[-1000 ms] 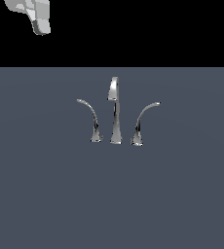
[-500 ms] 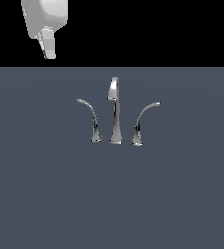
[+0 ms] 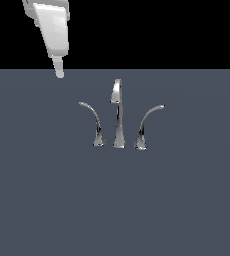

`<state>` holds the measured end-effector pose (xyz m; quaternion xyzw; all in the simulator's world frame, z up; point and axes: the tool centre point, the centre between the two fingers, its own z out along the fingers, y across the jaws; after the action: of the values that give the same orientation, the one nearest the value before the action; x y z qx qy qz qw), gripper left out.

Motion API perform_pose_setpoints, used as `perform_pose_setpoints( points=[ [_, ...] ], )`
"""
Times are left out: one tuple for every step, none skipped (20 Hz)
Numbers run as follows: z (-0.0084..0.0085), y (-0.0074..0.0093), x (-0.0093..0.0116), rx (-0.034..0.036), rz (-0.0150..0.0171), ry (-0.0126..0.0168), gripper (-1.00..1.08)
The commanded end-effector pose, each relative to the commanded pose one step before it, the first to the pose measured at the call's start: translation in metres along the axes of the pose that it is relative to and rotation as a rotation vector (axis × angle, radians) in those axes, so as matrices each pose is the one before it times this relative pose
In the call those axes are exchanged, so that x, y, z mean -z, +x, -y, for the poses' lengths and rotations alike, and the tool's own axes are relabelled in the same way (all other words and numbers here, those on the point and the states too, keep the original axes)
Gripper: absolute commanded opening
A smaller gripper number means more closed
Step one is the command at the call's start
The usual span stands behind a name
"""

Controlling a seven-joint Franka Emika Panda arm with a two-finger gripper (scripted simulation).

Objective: Turn on the faucet by rotating a designated handle.

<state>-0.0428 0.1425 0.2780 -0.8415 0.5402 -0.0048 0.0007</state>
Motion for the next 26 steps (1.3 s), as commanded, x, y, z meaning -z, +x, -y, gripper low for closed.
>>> perform_pose_setpoints(
  points=[
    [0.01122, 0.00503, -0.00969, -0.05003, 0.00046, -0.00009, -1.00],
    [0.00449, 0.00204, -0.00389, -0.01995, 0.00015, -0.00029, -1.00],
    [0.00455, 0.00208, -0.00394, -0.02022, 0.00011, -0.00032, -1.00],
    [0.00463, 0.00212, -0.00401, -0.02055, 0.00007, -0.00035, -1.00],
    [0.00471, 0.00218, -0.00408, -0.02093, 0.00004, -0.00037, -1.00],
    [0.00480, 0.00222, -0.00416, -0.02134, 0.00001, -0.00040, -1.00],
    [0.00491, 0.00229, -0.00425, -0.02181, -0.00002, -0.00042, -1.00],
    [0.00502, 0.00236, -0.00435, -0.02234, -0.00005, -0.00044, -1.00],
    [0.00516, 0.00242, -0.00445, -0.02291, -0.00007, -0.00046, -1.00],
    [0.00530, 0.00250, -0.00456, -0.02354, -0.00009, -0.00048, -1.00],
    [0.00546, 0.00259, -0.00468, -0.02425, -0.00010, -0.00049, -1.00],
    [0.00555, 0.00264, -0.00474, -0.02462, -0.00010, -0.00049, -1.00],
    [0.00545, 0.00259, -0.00463, -0.02413, -0.00009, -0.00047, -1.00],
    [0.00533, 0.00254, -0.00449, -0.02357, -0.00006, -0.00045, -1.00],
    [0.00519, 0.00247, -0.00435, -0.02290, -0.00003, -0.00042, -1.00],
    [0.00503, 0.00240, -0.00418, -0.02217, 0.00001, -0.00040, -1.00],
    [0.00486, 0.00232, -0.00400, -0.02136, 0.00005, -0.00037, -1.00],
    [0.00466, 0.00222, -0.00381, -0.02045, 0.00009, -0.00034, -1.00],
    [0.00444, 0.00212, -0.00360, -0.01947, 0.00013, -0.00032, -1.00],
    [0.00420, 0.00200, -0.00337, -0.01837, 0.00018, -0.00029, -1.00],
    [0.00395, 0.00188, -0.00313, -0.01722, 0.00023, -0.00026, -1.00],
    [0.00367, 0.00175, -0.00287, -0.01597, 0.00028, -0.00024, -1.00],
    [0.00337, 0.00161, -0.00260, -0.01464, 0.00033, -0.00021, -1.00],
    [0.00305, 0.00145, -0.00233, -0.01322, 0.00036, -0.00019, -1.00],
    [0.00271, 0.00130, -0.00204, -0.01173, 0.00037, -0.00017, -1.00],
    [0.00236, 0.00112, -0.00175, -0.01016, 0.00037, -0.00015, -1.00]
  ],
)
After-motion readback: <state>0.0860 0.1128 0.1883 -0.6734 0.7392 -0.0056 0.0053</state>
